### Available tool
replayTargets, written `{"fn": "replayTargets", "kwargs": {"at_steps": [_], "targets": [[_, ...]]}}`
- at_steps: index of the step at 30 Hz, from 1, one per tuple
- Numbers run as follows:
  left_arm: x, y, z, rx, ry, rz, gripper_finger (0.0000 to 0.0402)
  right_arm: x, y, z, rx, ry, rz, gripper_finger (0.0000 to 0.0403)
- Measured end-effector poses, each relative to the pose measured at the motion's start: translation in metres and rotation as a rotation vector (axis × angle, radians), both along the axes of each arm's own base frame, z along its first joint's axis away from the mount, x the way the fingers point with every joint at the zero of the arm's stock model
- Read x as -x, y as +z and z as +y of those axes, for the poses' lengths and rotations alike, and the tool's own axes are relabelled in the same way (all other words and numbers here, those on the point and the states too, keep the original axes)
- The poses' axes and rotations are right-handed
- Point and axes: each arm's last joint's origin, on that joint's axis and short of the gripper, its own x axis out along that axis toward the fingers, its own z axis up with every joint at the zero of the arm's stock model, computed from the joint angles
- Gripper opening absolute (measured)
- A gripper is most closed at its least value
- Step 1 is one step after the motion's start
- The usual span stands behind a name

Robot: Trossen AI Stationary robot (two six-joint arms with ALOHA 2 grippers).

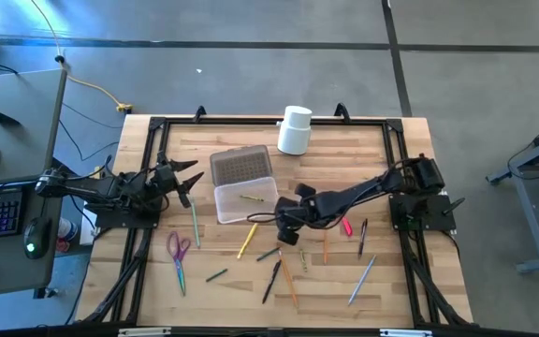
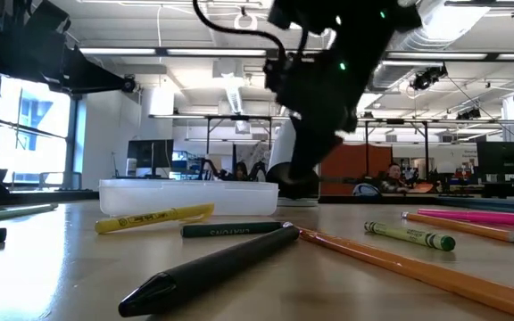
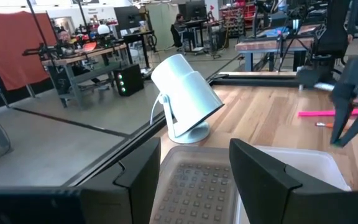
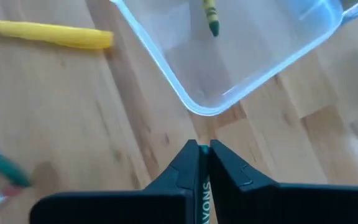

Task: Pick & place school supplies into a supply box
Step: Put the top right green crayon into the black supply box

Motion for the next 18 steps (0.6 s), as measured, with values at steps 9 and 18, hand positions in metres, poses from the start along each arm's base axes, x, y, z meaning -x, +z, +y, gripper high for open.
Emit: {"fn": "replayTargets", "kwargs": {"at_steps": [9,18], "targets": [[0.000,0.000,0.000,0.006,0.000,-0.001,0.0225,-0.045,0.065,-0.027,0.117,0.067,-0.307,0.0003],[0.000,0.000,0.000,0.016,0.000,-0.007,0.0225,-0.058,0.027,-0.086,0.069,0.081,-0.318,0.0005]]}}
